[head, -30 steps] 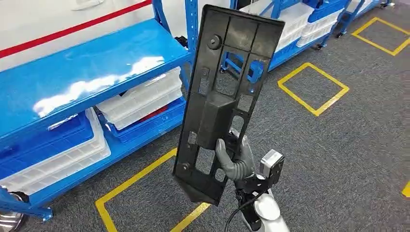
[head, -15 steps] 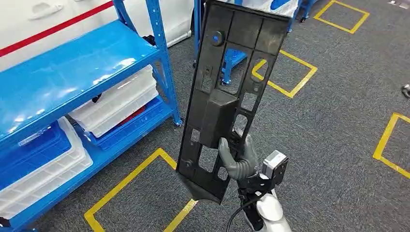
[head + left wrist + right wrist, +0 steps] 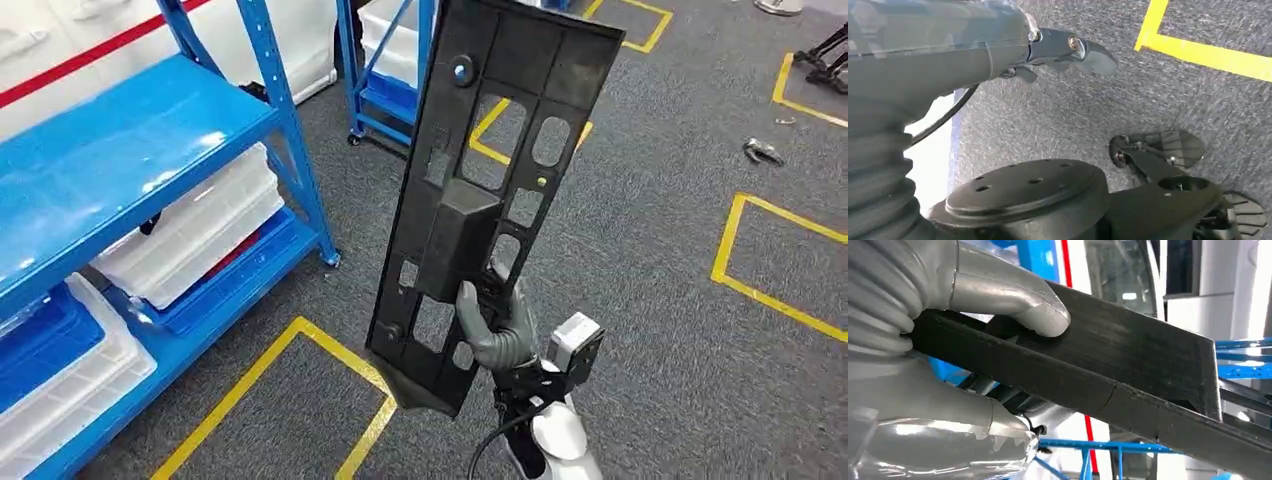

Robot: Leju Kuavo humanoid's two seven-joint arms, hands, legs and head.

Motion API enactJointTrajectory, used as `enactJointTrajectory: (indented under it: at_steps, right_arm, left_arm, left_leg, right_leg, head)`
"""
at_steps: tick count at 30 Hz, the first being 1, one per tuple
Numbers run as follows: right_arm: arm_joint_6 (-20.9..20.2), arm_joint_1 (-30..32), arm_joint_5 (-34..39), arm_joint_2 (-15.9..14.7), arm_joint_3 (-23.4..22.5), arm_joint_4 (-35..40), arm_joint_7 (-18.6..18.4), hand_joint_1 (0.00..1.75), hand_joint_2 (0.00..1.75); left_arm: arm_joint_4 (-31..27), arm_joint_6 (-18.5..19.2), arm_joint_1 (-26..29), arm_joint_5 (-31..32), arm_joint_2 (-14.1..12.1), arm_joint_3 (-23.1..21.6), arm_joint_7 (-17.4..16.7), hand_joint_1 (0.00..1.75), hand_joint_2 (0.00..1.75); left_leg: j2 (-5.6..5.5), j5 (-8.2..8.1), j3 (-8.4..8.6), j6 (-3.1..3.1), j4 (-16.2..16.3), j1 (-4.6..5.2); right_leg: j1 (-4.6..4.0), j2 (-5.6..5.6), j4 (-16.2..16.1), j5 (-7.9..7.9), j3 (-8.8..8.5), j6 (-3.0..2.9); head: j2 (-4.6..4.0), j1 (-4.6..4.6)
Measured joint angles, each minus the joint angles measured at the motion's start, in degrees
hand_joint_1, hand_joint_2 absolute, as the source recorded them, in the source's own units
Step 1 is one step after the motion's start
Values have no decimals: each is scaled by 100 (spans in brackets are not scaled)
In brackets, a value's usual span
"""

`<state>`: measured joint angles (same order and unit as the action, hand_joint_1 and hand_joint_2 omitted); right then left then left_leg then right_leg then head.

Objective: Take the parts from the cabinet and place them on the table.

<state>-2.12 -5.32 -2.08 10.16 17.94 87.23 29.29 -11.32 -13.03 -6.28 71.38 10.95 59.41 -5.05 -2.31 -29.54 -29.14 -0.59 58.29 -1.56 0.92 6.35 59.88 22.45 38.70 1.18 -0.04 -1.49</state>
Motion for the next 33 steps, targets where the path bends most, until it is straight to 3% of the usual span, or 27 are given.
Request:
enactJointTrajectory:
  at_steps: [1, 2, 4, 5, 6, 7, 9, 10, 11, 14, 15, 16, 17, 18, 20, 21, 22, 23, 24, 25, 26, 28, 30, 32, 33]
  right_arm:
    - [4, 9, -13, 0, -7, 28, 7, 171, 175]
    - [11, 5, -31, 0, -13, 55, 4, 171, 175]
    - [17, 11, -30, 0, -20, 76, 7, 171, 175]
    - [20, 28, -33, 0, -33, 76, 4, 171, 175]
    - [24, 56, -33, 0, -52, 85, 4, 171, 175]
    - [26, 72, -33, 0, -70, 98, 4, 171, 175]
    - [13, 82, -33, 0, -98, 125, 4, 171, 175]
    - [2, 81, -35, 0, -103, 151, 9, 171, 175]
    - [-9, 76, -52, 2, -107, 157, 28, 171, 175]
    - [-9, 142, -74, 0, -140, 160, 133, 171, 175]
    - [-7, 161, -85, 0, -144, 160, 153, 171, 175]
    - [-2, 183, -103, 0, -148, 160, 192, 171, 175]
    - [7, 182, -116, 2, -149, 160, 216, 171, 175]
    - [26, 185, -140, 18, -149, 160, 225, 171, 175]
    - [52, 211, -146, 17, -151, 160, 227, 171, 175]
    - [70, 224, -148, 17, -151, 160, 225, 171, 175]
    - [87, 232, -149, 17, -151, 160, 225, 171, 175]
    - [90, 233, -151, 17, -151, 160, 225, 171, 175]
    - [90, 233, -155, 17, -151, 162, 227, 171, 175]
    - [90, 233, -157, 17, -151, 164, 227, 171, 175]
    - [90, 224, -157, 17, -153, 166, 230, 171, 175]
    - [90, 242, -159, 31, -153, 173, 227, 171, 175]
    - [140, 259, -185, 31, -166, 192, 227, 171, 175]
    - [253, 287, -271, 31, -214, 242, 221, 171, 175]
    - [308, 291, -293, 31, -223, 280, 219, 171, 175]
  left_arm:
    - [0, 0, 5, -2, -2, 0, 0, 0, 175]
    - [0, 0, 18, -2, -2, 0, 0, 0, 175]
    - [0, 15, 34, -2, -4, 0, 0, 0, 175]
    - [0, 15, 35, -2, -9, 2, -9, 0, 175]
    - [0, 17, 34, 0, -11, 0, -24, 0, 175]
    - [0, 17, 33, 0, -15, 0, -35, 0, 175]
    - [0, 17, 27, 9, -18, 0, -68, 0, 175]
    - [0, 17, 24, 15, -18, -2, -81, 0, 175]
    - [0, 17, 29, 24, -20, -2, -90, 0, 175]
    - [0, 17, 24, 37, -22, -4, -96, 0, 175]
    - [0, 15, 15, 46, -22, -4, -94, 0, 175]
    - [0, 15, 11, 55, -29, -7, -103, 0, 175]
    - [0, 15, 18, 70, -29, -9, -109, 0, 175]
    - [0, 20, -3, 70, -29, -7, -111, 0, 175]
    - [0, 26, -61, 76, -28, -9, -114, 0, 175]
    - [0, 31, -75, 79, -31, -9, -116, 0, 175]
    - [0, 33, -73, 83, -31, -9, -129, 0, 175]
    - [0, 33, -60, 87, -31, -9, -144, 0, 175]
    - [0, 33, -40, 90, -33, -11, -155, 0, 175]
    - [0, 33, -21, 96, -39, -11, -157, 0, 175]
    - [0, 44, -17, 94, -39, -11, -157, 0, 175]
    - [0, 44, -7, 105, -39, -13, -166, 0, 175]
    - [0, 52, -20, 133, -35, -24, -142, 0, 175]
    - [0, 83, -10, 188, -33, -65, -96, 0, 175]
    - [0, 87, 5, 192, -33, -81, -83, 0, 175]
  left_leg:
    - [46, 31, -15, -24, -12, 24]
    - [142, 56, -40, -64, -21, 41]
    - [300, 75, -83, -88, -16, 81]
    - [376, 79, -99, -88, -14, 91]
    - [451, 81, -111, -90, -9, 98]
    - [516, 81, -115, -89, -7, 104]
    - [630, 76, -101, -81, -5, 114]
    - [680, 69, -89, -68, -7, 119]
    - [725, 61, -110, -17, 11, 161]
    - [885, 69, -82, 60, -33, 156]
    - [906, 33, -72, 102, -16, 176]
    - [678, -73, -105, 124, 86, 143]
    - [468, -288, -237, 126, 389, 140]
    - [364, -516, -420, 133, 806, 135]
    - [307, -834, -765, 151, 1637, 135]
    - [305, -802, -794, 154, 1747, 135]
    - [300, -627, -705, 153, 1580, 132]
    - [284, -367, -511, 146, 1190, 125]
    - [199, -78, -278, 141, 672, 106]
    - [-14, 79, -112, 130, 234, 82]
    - [-204, 28, -83, 124, 127, 87]
    - [-131, -9, -68, 73, 60, 99]
    - [-24, 49, -70, -7, -4, 89]
    - [114, 102, -46, -72, -78, 76]
    - [196, 108, -59, -84, -79, 83]
  right_leg:
    - [-50, -274, 119, 133, 54, 7]
    - [-50, -476, 485, 413, 201, 23]
    - [-40, -574, 1363, 852, 534, 38]
    - [-33, -585, 1646, 935, 625, 37]
    - [-29, -595, 1664, 892, 583, 29]
    - [-29, -608, 1446, 763, 420, 16]
    - [-43, -702, 576, 403, -145, -33]
    - [-80, -908, 107, 356, -405, -77]
    - [-170, -1012, -45, 417, -457, -103]
    - [-179, -851, -55, 404, -417, -187]
    - [-115, -786, -135, 359, -456, -248]
    - [-103, -756, -169, 338, -471, -275]
    - [-94, -715, -171, 325, -460, -312]
    - [-94, -668, -170, 321, -449, -327]
    - [-106, -557, -157, 316, -438, -334]
    - [-108, -493, -141, 316, -435, -334]
    - [-105, -411, -122, 317, -435, -333]
    - [-102, -329, -103, 319, -437, -329]
    - [-99, -243, -76, 326, -436, -318]
    - [-90, -176, -47, 337, -420, -298]
    - [-127, -123, 18, 332, -366, -255]
    - [-69, -21, 9, 270, -264, -174]
    - [-88, 93, -19, 217, -238, -91]
    - [-104, -393, 244, 465, -126, -58]
    - [-87, -520, 668, 708, 69, -32]
  head:
    - [0, 22]
    - [0, 50]
    - [0, 50]
    - [0, 50]
    - [0, 50]
    - [0, 50]
    - [0, 50]
    - [0, 48]
    - [0, 53]
    - [0, 44]
    - [0, 42]
    - [0, 48]
    - [0, 35]
    - [0, 35]
    - [0, 35]
    - [0, 35]
    - [0, 35]
    - [0, 35]
    - [0, 35]
    - [0, 35]
    - [0, 35]
    - [0, 39]
    - [0, 40]
    - [0, 94]
    - [0, 94]
